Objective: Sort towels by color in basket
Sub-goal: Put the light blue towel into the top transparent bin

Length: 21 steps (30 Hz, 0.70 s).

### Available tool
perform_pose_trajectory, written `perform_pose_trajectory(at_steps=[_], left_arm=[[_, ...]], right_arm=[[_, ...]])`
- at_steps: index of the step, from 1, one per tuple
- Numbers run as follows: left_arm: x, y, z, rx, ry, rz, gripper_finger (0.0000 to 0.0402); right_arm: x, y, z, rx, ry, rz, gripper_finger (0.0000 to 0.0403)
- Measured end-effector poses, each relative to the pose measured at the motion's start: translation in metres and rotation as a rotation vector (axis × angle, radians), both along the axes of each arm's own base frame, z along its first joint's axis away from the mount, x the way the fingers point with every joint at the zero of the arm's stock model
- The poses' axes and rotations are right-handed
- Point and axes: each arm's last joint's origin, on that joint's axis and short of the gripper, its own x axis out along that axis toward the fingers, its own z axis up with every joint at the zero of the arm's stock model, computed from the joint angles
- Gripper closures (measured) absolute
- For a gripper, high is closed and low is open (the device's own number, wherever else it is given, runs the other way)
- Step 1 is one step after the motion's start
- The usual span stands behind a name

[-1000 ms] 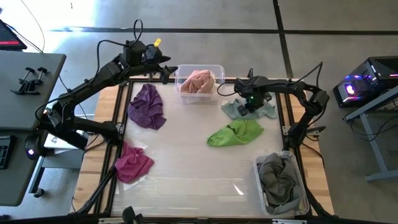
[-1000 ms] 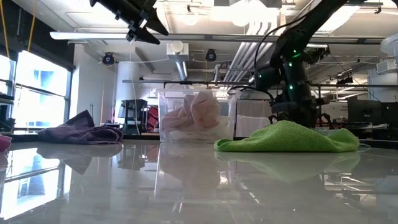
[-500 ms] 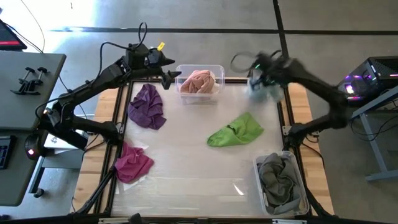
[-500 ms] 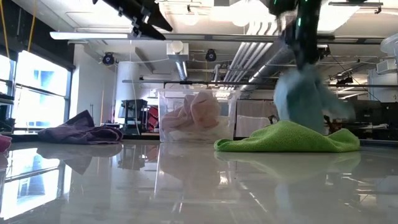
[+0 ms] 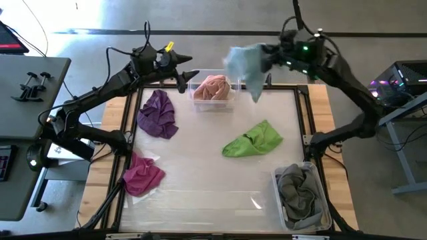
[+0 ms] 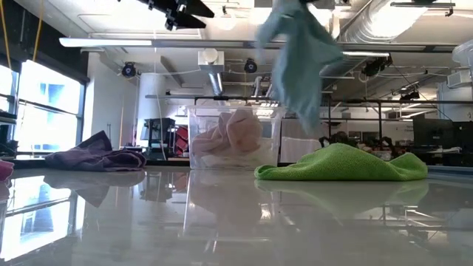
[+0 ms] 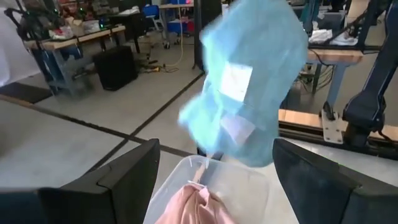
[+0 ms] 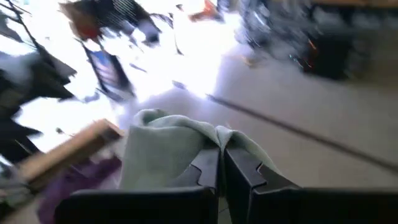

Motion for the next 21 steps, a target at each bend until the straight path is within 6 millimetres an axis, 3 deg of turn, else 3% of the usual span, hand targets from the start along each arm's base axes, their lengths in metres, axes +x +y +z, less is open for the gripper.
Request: perform_pose_trajectory(at_steps=[8,15,21], left_arm=[[-0.001,-0.001,-0.006,-0.076,0.034,0.009,0.0104],[-0.002,-0.002,-0.011,-0.112,0.073,0.011,0.0104],[-0.002,-0.002,-0.011,-0.091,0.086,0.006,0.0104]], right_arm=[[0.067,-0.025,0.001,-0.115,-0.304,0.238,0.0400],[0.090,-0.040,0.013,-0.248,-0.631,0.295,0.0400],[0.109,-0.052,-0.019,-0.102,-0.484,0.257,0.0400]])
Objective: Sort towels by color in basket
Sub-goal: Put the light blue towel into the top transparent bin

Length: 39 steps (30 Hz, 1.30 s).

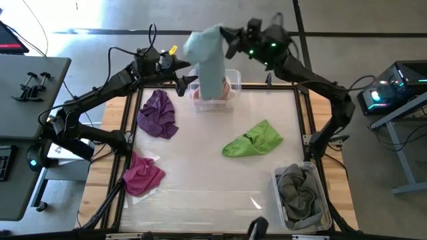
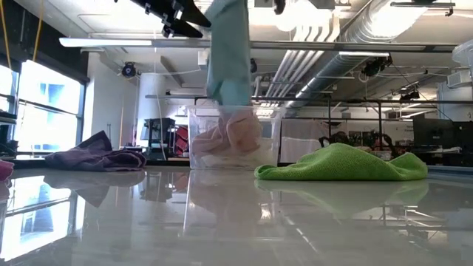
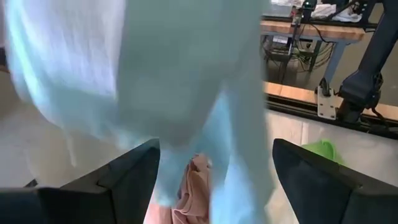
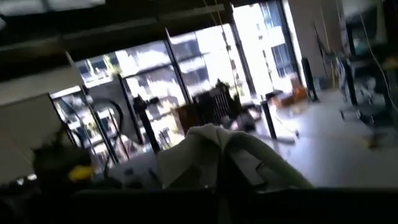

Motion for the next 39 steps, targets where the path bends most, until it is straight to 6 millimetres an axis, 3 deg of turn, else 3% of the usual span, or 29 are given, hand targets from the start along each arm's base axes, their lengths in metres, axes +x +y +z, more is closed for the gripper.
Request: perform_pose_trajectory(at_steps=[4,8,11,18,22,27,33,39], left_arm=[[0.000,0.000,0.000,0.006,0.004,0.000,0.0104],[0.000,0.000,0.000,0.024,0.014,-0.006,0.0104],[0.000,0.001,0.000,0.044,0.023,-0.012,0.0104],[0.000,0.001,0.001,0.090,0.030,-0.023,0.0104],[0.001,0.001,0.002,0.091,0.021,-0.021,0.0104],[0.001,0.001,0.002,0.081,0.016,-0.017,0.0104],[0.001,0.001,0.002,0.076,0.017,-0.017,0.0104],[0.001,0.001,0.001,0.063,0.012,-0.013,0.0104]], right_arm=[[-0.003,-0.004,-0.029,0.169,0.251,-0.172,0.0400],[-0.018,-0.008,-0.067,0.308,0.624,-0.369,0.0400],[-0.021,-0.015,-0.094,0.399,0.821,-0.413,0.0400],[0.018,-0.036,-0.148,0.499,0.877,-0.123,0.0400],[0.039,-0.045,-0.187,0.541,0.933,-0.084,0.0400],[0.049,-0.050,-0.224,0.584,1.044,-0.105,0.0394],[0.045,-0.050,-0.221,0.614,1.044,-0.063,0.0325],[0.028,-0.046,-0.172,0.705,1.028,0.098,0.0250]])
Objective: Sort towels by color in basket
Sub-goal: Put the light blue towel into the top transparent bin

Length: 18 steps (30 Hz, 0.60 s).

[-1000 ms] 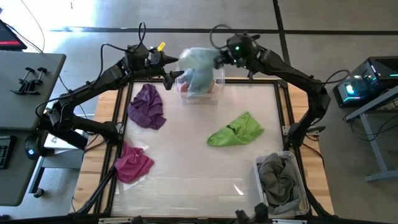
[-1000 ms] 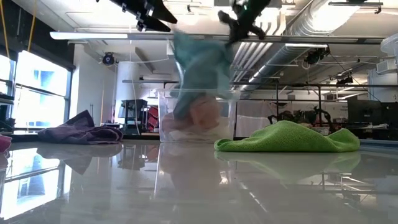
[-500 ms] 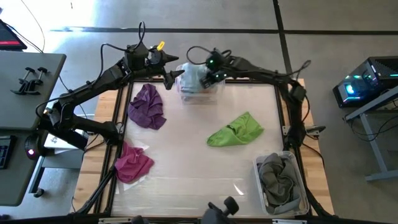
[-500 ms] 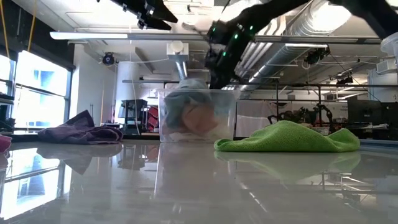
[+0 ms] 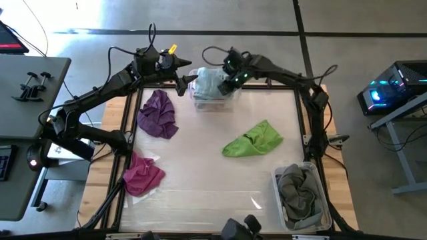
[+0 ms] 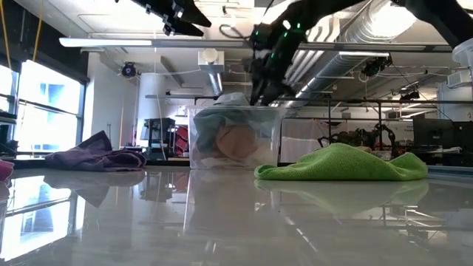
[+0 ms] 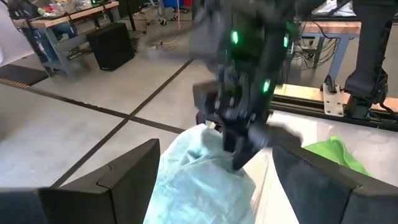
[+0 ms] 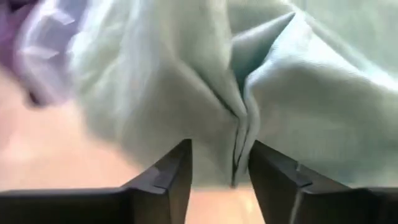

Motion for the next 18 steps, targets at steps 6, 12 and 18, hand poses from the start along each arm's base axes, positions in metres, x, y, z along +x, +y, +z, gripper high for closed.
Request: perform_pose_trajectory(at_steps=[6,12,18], left_arm=[[0.000,0.000,0.000,0.001,-0.001,0.000,0.0104],[0.000,0.000,0.000,0.003,-0.003,0.000,0.0104],[0.000,0.000,0.000,-0.017,-0.014,0.006,0.0104]], right_arm=[[-0.014,0.000,0.054,0.058,-0.086,0.039,0.0232],[0.002,-0.007,0.076,-0.140,-0.260,-0.002,0.0258],[0.031,-0.014,0.029,-0.207,-0.268,-0.028,0.0320]])
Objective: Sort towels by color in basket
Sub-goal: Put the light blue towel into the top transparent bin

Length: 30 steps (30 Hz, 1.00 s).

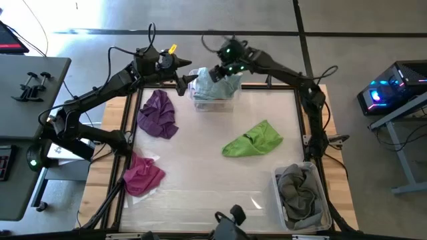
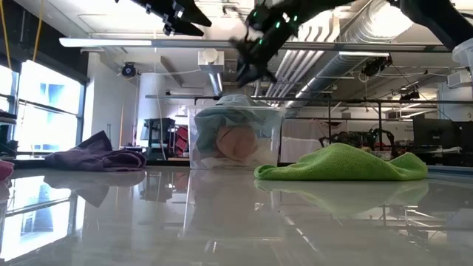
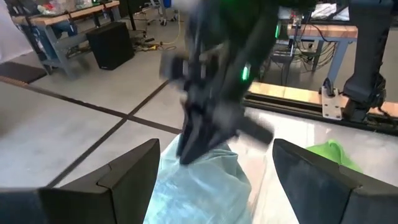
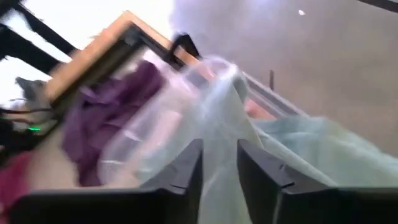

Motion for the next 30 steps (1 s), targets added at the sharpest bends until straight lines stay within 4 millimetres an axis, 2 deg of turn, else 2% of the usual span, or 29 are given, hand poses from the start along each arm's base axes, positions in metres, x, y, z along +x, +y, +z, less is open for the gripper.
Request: perform_pose_trajectory(at_steps=[7,10,14,18,24,30], left_arm=[[0.000,0.000,0.000,-0.019,-0.007,0.006,0.0104],[0.000,0.000,0.000,-0.019,-0.006,0.005,0.0104],[0.000,0.000,0.000,-0.015,-0.004,0.004,0.0104],[0.000,0.000,0.000,-0.012,-0.001,0.003,0.0104],[0.000,0.000,0.000,-0.011,-0.001,0.003,0.0104],[0.000,0.000,0.000,-0.011,-0.001,0.003,0.0104]], right_arm=[[0.003,-0.001,-0.070,0.111,0.143,-0.047,0.0397],[-0.002,-0.001,-0.088,0.113,0.185,-0.074,0.0390],[-0.008,-0.003,-0.094,0.154,0.196,-0.111,0.0370],[-0.010,-0.008,-0.076,0.211,0.151,-0.095,0.0340],[-0.011,-0.007,-0.002,0.064,0.014,-0.044,0.0299],[-0.024,-0.003,0.038,-0.079,0.116,-0.098,0.0284]])
